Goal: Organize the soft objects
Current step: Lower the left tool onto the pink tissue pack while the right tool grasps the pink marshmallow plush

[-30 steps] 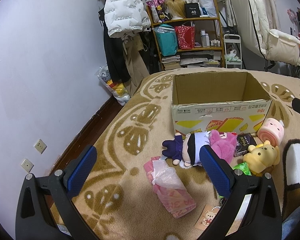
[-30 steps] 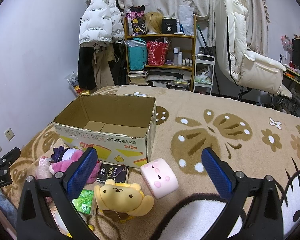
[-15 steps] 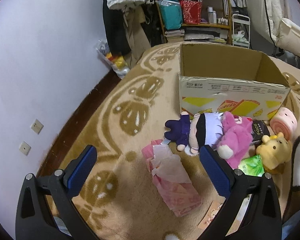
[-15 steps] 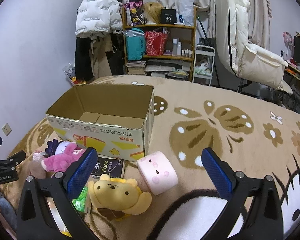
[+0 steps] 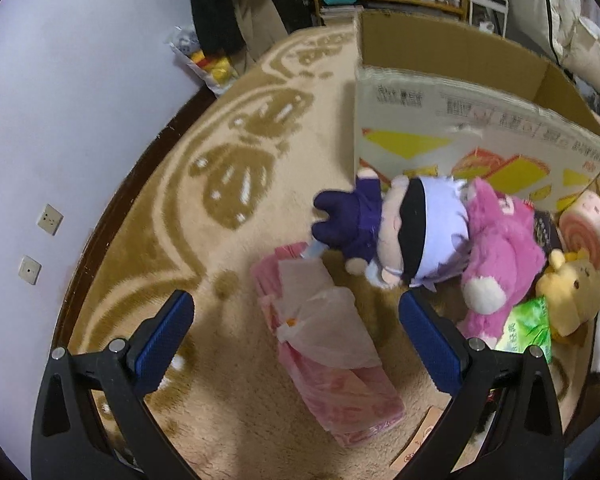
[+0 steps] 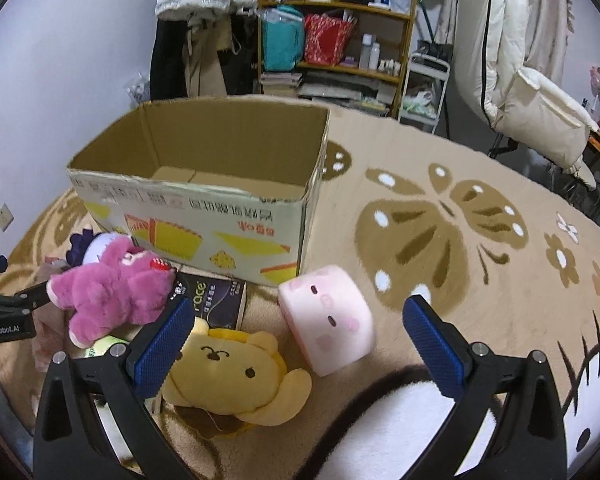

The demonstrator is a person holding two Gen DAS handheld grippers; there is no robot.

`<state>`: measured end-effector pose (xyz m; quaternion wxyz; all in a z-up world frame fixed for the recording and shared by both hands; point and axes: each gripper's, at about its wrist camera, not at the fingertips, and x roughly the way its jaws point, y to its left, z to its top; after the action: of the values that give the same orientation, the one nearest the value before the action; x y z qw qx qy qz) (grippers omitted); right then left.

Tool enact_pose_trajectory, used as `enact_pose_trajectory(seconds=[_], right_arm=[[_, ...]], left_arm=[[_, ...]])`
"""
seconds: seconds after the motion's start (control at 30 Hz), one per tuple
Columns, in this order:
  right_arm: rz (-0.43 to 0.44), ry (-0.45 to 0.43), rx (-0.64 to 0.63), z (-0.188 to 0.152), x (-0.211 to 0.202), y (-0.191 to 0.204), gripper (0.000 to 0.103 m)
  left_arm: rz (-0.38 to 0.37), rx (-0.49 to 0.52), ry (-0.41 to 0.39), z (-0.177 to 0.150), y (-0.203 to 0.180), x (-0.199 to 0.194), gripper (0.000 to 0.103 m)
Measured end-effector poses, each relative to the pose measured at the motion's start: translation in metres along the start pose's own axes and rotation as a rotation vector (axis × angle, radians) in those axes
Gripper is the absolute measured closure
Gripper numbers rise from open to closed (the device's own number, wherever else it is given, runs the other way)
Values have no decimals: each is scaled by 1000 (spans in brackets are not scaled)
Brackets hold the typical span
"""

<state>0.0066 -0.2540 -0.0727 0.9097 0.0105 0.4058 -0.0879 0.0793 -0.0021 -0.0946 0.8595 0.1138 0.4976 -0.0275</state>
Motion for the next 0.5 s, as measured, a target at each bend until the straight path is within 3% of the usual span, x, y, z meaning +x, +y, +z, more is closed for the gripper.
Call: enact_pose_trajectory(seconds=[0.23, 0.5], right_arm=[[-12, 45, 29, 2, 18, -7, 0], [-38, 88, 63, 7, 37, -20, 0]], left_arm=[[-5, -4, 82, -2, 0, 24, 2], [-58, -21, 162, -4, -2, 45, 2]])
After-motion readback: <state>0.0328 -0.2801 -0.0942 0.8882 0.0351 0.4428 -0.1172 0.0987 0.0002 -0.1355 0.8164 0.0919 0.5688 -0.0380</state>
